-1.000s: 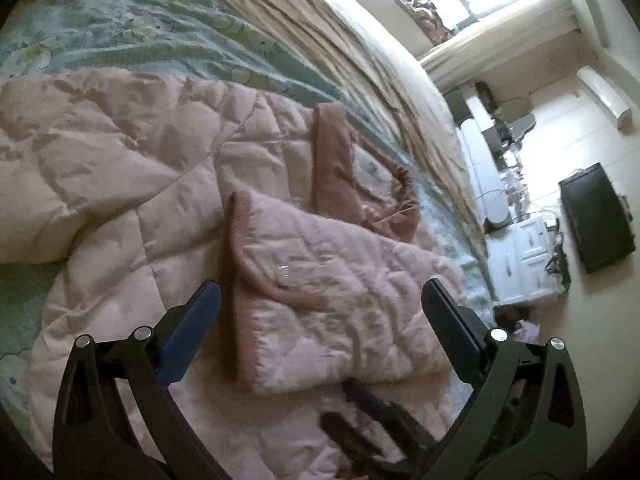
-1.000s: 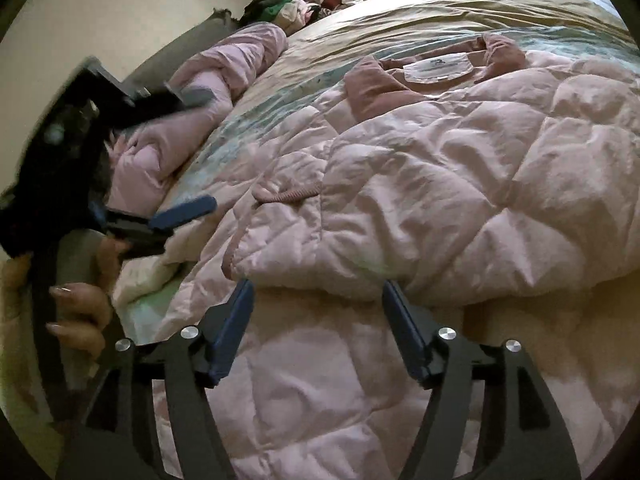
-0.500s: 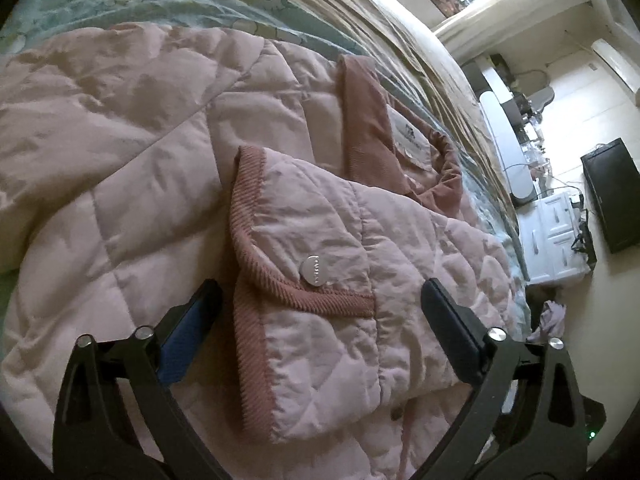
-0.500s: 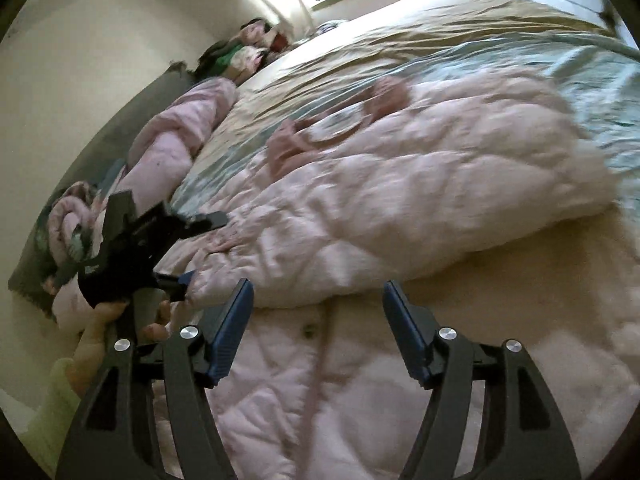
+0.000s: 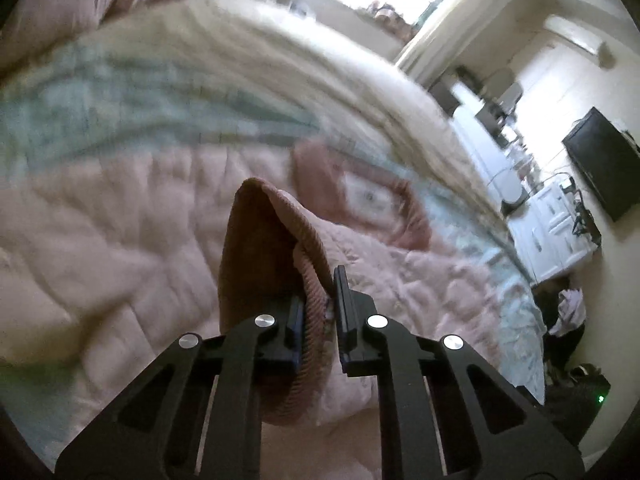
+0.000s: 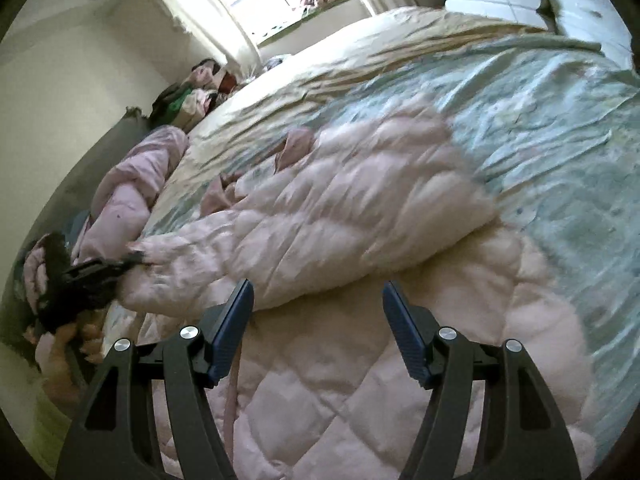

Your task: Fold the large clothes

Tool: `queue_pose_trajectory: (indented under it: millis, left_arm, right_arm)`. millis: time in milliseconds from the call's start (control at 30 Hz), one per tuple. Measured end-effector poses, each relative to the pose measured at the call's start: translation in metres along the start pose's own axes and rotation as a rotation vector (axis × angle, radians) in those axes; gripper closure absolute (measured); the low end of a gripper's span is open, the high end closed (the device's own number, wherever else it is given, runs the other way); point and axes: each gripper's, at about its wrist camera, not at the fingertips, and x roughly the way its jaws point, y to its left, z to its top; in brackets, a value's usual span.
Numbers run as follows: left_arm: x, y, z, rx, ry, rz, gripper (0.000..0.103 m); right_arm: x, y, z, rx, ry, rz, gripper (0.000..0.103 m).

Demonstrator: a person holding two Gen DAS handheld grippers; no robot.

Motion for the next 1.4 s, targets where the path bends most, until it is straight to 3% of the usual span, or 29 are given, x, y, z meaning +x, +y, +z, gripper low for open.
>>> queue_pose_trajectory:
  millis: [100,367,633,867,967,1167,1333,1400]
  left_arm:
    - [-0.007,-0.003,0.005,0.037,-0.020,0.020,0.097]
    - [0.036,0.038,-0.028,-0.025,0.092,0.114,0.097]
    - [0.041,0.044,-0.035,-0.005,0.100,0.135,0.095]
    - [0.049,0.050,-0.041,-0.008,0.112,0.139,0.092]
    - [0.051,0.050,-0.042,-0.002,0.112,0.145,0.090]
    - [0.031,0.040,-0.038,0.027,0.058,0.223,0.073]
    - [-0.001,0.004,-0.030,0.144,-0.029,0.233,0.046]
    - [-0.004,-0.012,-0.029,0.173,-0.021,0.202,0.045]
  right_arm:
    - [-0.001,-0.001,0.012,-0.016,-0.033,-0.039,0.037]
    - [0.034,0.012,0.055,-0.123,-0.047,-0.136,0.037]
    - [0.099,0.019,0.089,-0.175,0.054,-0.196,0.037]
    - [0.151,-0.008,0.086,-0.148,0.203,-0.266,0.037]
    - [0.161,-0.012,0.080,-0.153,0.211,-0.275,0.037]
    - [0.160,-0.009,0.076,-0.169,0.197,-0.296,0.036]
    - [0.122,0.005,0.072,-0.141,0.130,-0.181,0.036]
    - [0.112,0.014,0.066,-0.171,0.116,-0.170,0.034]
